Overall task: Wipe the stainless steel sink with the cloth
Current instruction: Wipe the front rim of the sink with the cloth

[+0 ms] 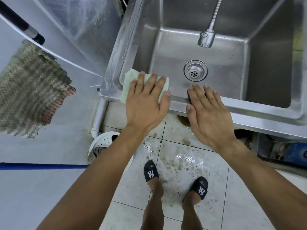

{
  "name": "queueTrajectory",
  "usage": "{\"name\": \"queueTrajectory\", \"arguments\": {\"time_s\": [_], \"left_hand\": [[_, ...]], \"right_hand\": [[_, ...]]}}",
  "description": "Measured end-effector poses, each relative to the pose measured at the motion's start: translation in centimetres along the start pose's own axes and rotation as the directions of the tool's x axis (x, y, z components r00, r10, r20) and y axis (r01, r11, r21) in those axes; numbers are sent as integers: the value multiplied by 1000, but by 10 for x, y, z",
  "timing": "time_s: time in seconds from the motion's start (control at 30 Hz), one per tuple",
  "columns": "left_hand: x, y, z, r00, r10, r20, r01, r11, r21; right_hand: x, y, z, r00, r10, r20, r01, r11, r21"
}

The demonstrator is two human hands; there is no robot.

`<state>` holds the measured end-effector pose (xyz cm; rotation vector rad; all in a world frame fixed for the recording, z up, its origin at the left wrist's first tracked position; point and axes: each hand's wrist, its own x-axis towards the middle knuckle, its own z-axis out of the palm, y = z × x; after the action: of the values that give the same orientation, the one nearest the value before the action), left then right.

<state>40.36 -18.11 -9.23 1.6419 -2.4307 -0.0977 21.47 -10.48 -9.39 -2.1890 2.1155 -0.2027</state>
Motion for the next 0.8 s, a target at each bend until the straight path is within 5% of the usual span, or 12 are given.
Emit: {"name": "queueTrajectory", "arguments": {"time_s": [0.13, 0.27, 0.37, 0.43, 0.6, 0.8], "left_hand": [[-6, -40, 2, 988, 144, -58, -144, 990, 1], [-18, -99, -8, 987, 125, -101, -123, 992, 23], [-15, -67, 4, 986, 1, -165, -9, 999, -46], [-18, -36, 10, 983, 68, -169, -81, 994, -72], [-11, -94, -9, 937, 349, -15, -349, 937, -2], [21, -145, -30, 954, 259, 148, -255, 966, -43]], "right_hand": [[8, -4, 1, 998, -62, 5, 62, 998, 2], [14, -11, 1, 992, -125, -18, 125, 992, 29], [21, -23, 5, 991, -134, -24, 135, 990, 32], [23, -29, 6, 993, -114, -27, 115, 993, 39], [23, -31, 7, 993, -111, -32, 112, 993, 36], [25, -36, 8, 995, -84, -57, 86, 996, 27]]}}
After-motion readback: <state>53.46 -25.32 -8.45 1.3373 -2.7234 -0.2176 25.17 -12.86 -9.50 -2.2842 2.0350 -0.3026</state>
